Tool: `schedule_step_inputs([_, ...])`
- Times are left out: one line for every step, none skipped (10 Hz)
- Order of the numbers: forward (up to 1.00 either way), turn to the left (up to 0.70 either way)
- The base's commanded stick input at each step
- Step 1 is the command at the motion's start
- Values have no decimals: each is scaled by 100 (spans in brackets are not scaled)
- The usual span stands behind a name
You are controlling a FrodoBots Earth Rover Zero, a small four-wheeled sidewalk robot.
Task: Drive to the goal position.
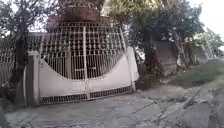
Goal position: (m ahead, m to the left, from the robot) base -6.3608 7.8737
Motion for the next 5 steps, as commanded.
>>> schedule_step_inputs([0,-100])
schedule_step_inputs([0,-100])
schedule_step_inputs([0,-100])
schedule_step_inputs([0,-100])
schedule_step_inputs([0,-100])
